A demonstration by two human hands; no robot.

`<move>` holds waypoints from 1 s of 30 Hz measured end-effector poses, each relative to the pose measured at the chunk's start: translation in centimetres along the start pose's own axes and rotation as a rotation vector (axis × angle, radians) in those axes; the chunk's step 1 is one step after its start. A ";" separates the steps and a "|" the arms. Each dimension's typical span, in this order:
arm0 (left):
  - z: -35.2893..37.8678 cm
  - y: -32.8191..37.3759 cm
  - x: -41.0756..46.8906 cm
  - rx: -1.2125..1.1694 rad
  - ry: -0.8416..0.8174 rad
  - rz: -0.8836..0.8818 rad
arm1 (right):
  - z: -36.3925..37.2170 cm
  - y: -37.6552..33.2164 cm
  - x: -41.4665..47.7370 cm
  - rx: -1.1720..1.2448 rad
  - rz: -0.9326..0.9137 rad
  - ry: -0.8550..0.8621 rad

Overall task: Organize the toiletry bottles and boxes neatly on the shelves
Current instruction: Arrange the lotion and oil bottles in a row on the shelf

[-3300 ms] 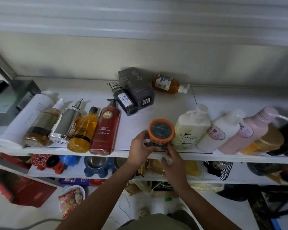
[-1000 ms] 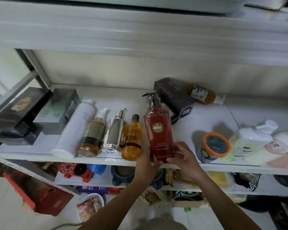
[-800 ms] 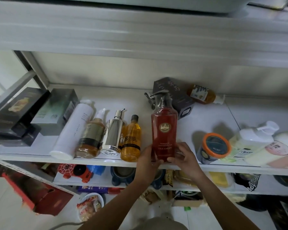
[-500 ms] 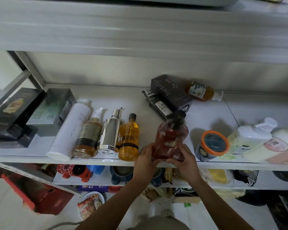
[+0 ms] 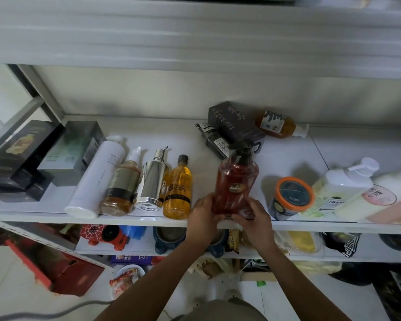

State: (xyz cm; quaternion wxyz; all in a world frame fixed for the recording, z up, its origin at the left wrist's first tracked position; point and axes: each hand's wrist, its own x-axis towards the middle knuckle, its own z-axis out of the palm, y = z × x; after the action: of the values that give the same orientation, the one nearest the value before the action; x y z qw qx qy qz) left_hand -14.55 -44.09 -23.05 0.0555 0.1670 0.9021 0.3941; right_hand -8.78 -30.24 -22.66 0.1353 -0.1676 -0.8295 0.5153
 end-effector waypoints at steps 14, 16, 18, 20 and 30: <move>1.5 2.4 0.6 0.016 -0.069 0.021 | -0.2 1.8 -2.5 -0.055 0.069 0.172; 1.8 2.6 0.6 0.021 -0.075 0.025 | -0.6 1.9 -2.6 -0.048 0.089 0.171; 2.0 2.8 0.6 0.022 -0.075 0.034 | -1.1 1.8 -2.8 -0.031 0.106 0.170; 2.2 2.8 0.6 0.022 -0.075 0.034 | -1.5 1.7 -3.1 -0.032 0.087 0.167; 2.7 3.2 1.1 0.018 -0.076 0.041 | -2.6 1.7 -3.1 -0.036 0.067 0.130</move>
State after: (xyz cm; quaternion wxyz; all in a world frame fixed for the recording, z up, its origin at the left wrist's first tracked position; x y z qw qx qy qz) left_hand -14.17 -39.86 -22.53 0.0804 0.2007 0.8992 0.3803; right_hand -4.65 -28.73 -23.26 0.1686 -0.2307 -0.8220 0.4926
